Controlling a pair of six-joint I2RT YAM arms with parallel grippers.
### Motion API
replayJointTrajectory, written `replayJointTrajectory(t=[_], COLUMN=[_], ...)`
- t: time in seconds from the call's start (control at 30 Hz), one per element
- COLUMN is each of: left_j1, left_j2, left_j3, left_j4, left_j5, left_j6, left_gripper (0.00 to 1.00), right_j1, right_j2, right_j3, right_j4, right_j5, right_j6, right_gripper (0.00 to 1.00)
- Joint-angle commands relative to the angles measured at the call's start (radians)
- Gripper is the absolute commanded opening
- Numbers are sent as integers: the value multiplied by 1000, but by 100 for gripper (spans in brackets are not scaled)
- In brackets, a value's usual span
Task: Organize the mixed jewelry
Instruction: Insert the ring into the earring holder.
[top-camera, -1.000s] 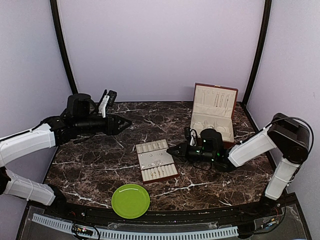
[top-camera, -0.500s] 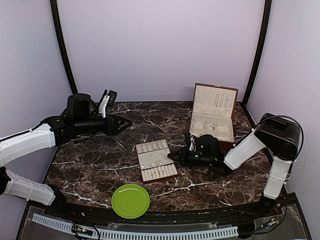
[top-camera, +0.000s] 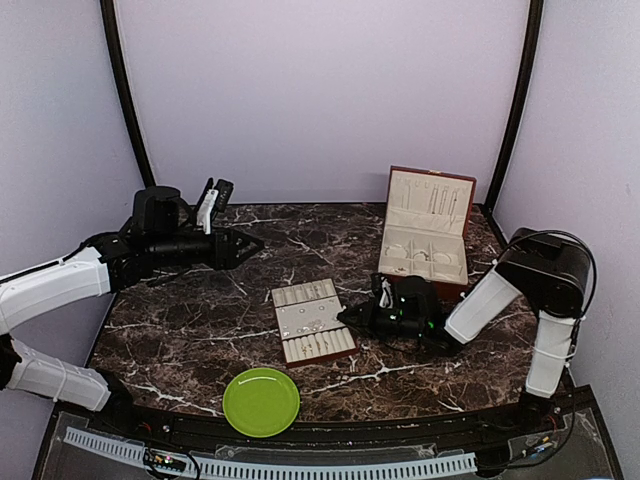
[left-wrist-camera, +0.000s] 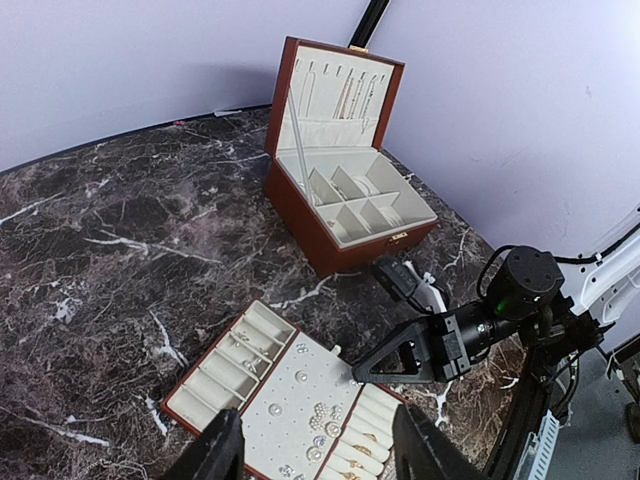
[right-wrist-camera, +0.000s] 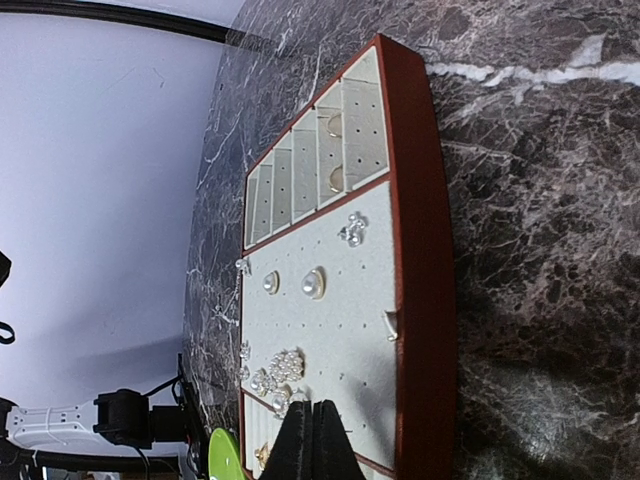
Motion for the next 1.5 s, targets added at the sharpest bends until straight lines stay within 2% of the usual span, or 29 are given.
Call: replayJointTrajectory(t=[0.0, 1.47], left_j1=[-1, -1], left_j2=[-31, -42], left_j3=[-12, -10], left_j4=[23, 21], left_j5=[16, 18], left_j6=[-4, 3], left_gripper=[53, 53], right_j1=[-6, -6], right_j2=[21, 73], right_j3=[-12, -2], right_j4=[63, 135], right_j5=[15, 9], right_j6=[17, 47], right_gripper=[0, 0])
